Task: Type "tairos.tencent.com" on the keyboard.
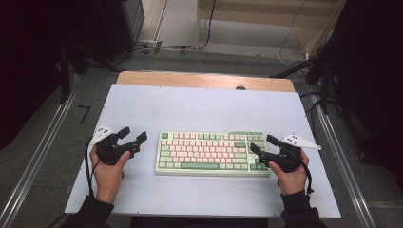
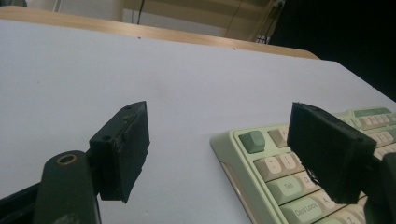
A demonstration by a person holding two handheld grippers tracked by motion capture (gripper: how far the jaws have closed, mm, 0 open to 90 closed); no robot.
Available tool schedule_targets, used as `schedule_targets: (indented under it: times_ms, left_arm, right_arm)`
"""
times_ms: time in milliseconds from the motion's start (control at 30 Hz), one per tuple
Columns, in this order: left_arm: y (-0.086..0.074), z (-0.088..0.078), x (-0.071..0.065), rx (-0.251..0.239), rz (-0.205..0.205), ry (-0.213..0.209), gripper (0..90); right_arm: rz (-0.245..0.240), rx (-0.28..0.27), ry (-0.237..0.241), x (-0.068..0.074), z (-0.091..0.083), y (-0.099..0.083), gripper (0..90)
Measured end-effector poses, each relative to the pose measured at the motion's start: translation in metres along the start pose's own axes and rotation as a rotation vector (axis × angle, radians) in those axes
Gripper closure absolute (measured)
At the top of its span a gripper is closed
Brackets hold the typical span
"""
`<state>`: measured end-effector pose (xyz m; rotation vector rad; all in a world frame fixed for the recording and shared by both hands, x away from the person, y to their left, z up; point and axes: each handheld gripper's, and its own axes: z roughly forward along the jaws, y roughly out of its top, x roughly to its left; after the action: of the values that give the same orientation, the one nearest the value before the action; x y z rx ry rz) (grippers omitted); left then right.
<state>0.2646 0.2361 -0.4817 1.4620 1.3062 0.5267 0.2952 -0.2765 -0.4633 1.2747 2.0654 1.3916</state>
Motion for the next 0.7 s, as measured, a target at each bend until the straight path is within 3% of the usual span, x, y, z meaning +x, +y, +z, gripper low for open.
schedule_targets:
  times_ms: [200,467,700]
  left_arm:
    - [-0.002,-0.002,0.001,0.017,0.013,0.01,21.8]
    - [-0.003,-0.007,0.008,0.033,0.014,0.044,21.8]
    - [-0.005,-0.008,0.015,0.047,0.016,0.084,21.0]
  right_arm:
    - [0.013,-0.005,-0.056,-0.019,-0.014,-0.005,17.5]
    - [0.072,-0.015,-0.147,-0.053,-0.037,-0.016,17.5]
    - [0.099,-0.008,-0.195,-0.069,-0.047,-0.023,17.5]
